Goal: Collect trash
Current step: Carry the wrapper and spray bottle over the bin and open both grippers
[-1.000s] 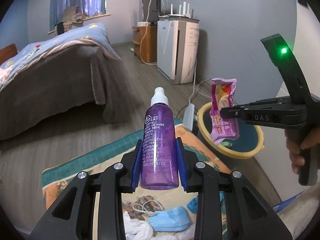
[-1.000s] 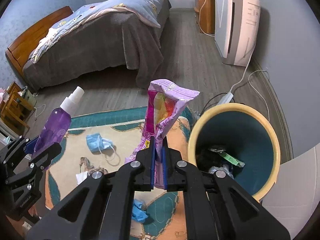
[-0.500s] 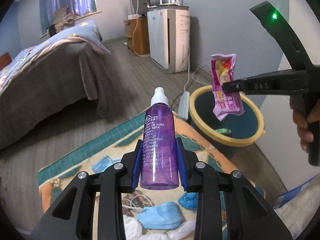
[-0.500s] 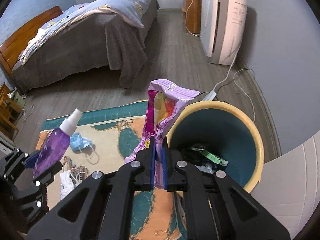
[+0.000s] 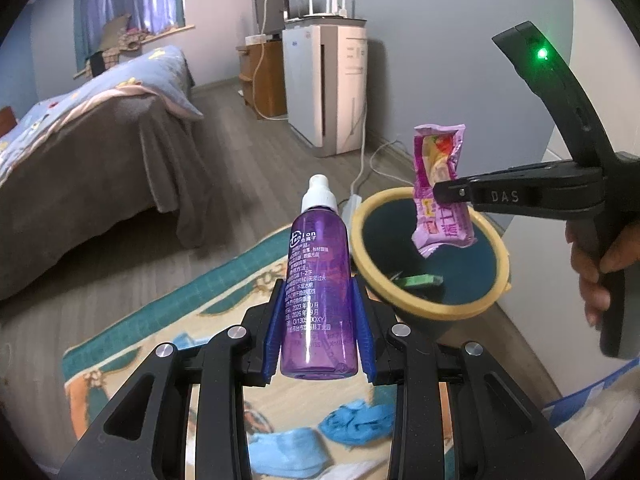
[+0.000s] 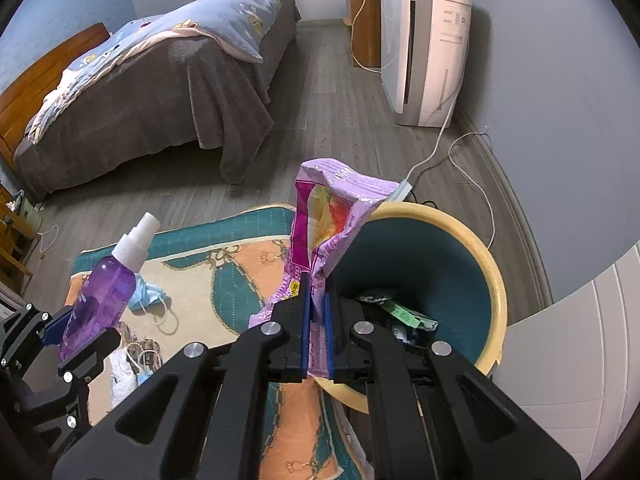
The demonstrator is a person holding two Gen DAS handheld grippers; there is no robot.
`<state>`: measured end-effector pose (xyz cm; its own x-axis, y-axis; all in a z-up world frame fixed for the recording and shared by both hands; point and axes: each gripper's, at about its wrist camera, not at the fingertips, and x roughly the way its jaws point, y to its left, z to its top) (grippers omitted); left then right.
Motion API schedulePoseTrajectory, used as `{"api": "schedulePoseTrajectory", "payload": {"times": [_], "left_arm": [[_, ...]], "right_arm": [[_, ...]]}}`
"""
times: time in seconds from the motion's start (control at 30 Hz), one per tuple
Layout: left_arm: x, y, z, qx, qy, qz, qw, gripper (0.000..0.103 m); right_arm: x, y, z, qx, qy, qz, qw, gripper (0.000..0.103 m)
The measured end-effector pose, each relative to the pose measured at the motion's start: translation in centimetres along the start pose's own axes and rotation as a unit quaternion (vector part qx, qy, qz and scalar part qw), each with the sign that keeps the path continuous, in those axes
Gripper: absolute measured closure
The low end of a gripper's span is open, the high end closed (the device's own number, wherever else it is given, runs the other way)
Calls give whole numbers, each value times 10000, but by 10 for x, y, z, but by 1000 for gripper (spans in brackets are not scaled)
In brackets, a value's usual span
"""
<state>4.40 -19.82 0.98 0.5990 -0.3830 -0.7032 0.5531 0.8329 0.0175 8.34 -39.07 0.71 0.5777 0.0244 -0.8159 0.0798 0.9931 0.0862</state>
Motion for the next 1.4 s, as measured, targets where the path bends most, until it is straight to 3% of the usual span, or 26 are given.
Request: {"api": "schedulePoseTrajectory", "payload": {"times": [0.3, 0.6, 0.9, 1.03, 1.23, 1.4], "left_arm": [[15, -17, 18, 182, -4, -100, 9998, 70], [39, -33, 25, 299, 135, -272, 9991, 70], [79, -48, 28, 98, 425, -755, 9962, 70], [100, -61, 26, 111, 580, -883, 9943, 70], [126, -81, 31, 464, 634, -771, 9939, 70], [132, -85, 43, 656, 426, -602, 9951, 70]], "right_arm": [[7, -13, 1, 161, 96, -66, 9998, 98], [21, -53, -4, 365, 356, -205, 9985, 98], [42, -110, -17, 1100, 730, -440, 9903, 98], [49, -112, -21, 1180, 878, -476, 9880, 98], [50, -105, -17, 1104, 833, -663, 9882, 98], [47, -104, -16, 1092, 715, -912, 9873, 95]]}}
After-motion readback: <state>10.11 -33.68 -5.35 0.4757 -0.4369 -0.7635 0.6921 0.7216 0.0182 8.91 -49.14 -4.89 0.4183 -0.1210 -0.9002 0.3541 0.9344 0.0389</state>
